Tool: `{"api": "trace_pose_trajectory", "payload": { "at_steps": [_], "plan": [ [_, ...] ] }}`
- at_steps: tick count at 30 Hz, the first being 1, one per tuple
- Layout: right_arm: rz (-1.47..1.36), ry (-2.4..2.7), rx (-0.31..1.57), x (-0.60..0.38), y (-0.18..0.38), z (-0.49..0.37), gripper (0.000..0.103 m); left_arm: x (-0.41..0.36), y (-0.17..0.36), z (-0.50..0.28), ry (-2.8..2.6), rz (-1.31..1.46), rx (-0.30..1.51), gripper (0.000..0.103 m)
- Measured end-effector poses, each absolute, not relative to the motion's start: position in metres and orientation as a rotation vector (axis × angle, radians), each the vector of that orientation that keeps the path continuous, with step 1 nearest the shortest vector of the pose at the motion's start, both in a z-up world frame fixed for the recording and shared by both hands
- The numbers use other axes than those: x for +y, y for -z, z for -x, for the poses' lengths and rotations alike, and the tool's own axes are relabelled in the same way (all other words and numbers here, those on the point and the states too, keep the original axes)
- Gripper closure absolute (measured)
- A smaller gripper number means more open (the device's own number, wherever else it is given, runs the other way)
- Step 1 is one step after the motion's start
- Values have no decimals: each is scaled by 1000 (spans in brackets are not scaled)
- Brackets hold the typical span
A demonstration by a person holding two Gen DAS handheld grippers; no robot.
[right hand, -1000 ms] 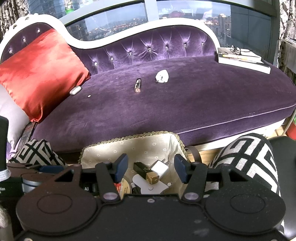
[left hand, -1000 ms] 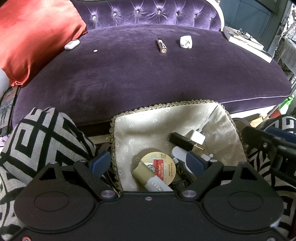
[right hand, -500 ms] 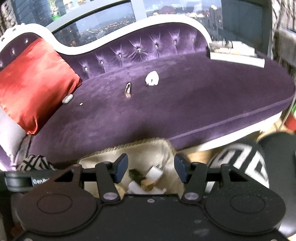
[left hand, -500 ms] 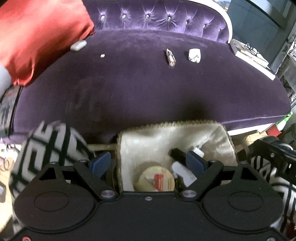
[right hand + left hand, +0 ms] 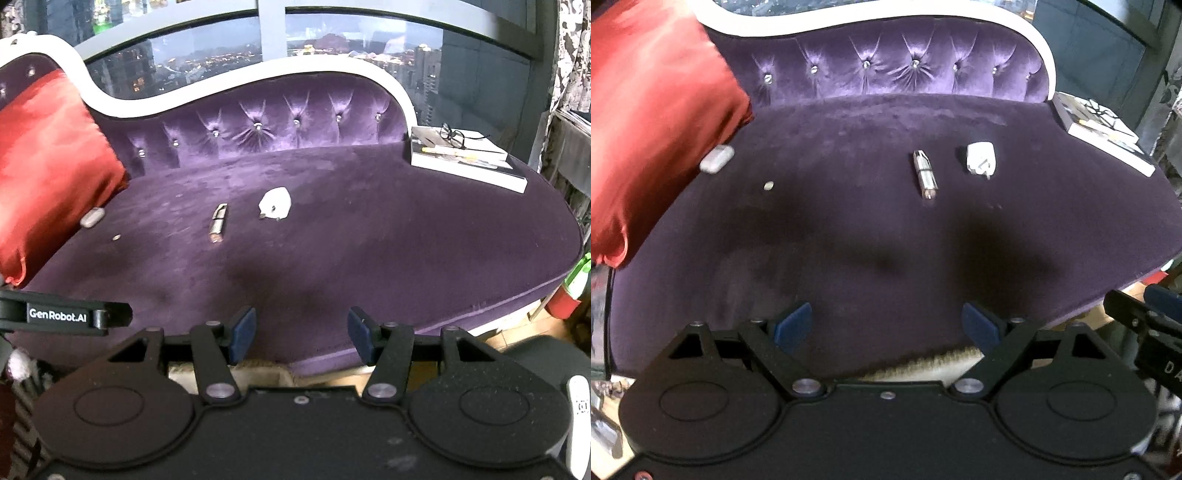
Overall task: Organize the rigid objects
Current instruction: 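Move both empty tools forward over the silver tube and white plug, then close the left tool on the silver lipstick tube while the right tool approaches the white plug adapter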
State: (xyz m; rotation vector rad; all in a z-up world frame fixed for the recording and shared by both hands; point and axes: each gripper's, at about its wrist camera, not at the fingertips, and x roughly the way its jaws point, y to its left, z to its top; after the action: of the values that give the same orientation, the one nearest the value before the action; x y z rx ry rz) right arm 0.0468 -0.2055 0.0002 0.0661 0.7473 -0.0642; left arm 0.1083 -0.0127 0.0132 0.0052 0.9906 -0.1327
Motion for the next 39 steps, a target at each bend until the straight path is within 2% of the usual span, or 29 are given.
{"api": "trace_pose_trajectory", "payload": {
  "at_steps": [21,22,23,24,35,39],
  "plan": [
    [-51,169,737,-203,39,-253,48,-49,59,-261,99,-28,1012,18],
    [-37,168,735,-201,41,-259,48,-47,63,-265,89,-30,1018,16],
    [-19,166,730,-199,43,-266,48,-43,67,-268,76,-23,1014,9],
    [-2,165,726,-197,46,-270,48,-39,67,-270,60,-13,1009,6],
    [94,86,696,-180,54,-275,48,40,64,-295,-206,179,1040,10],
    [95,42,689,-176,52,-273,46,41,57,-289,-169,177,1002,10]
  ]
}}
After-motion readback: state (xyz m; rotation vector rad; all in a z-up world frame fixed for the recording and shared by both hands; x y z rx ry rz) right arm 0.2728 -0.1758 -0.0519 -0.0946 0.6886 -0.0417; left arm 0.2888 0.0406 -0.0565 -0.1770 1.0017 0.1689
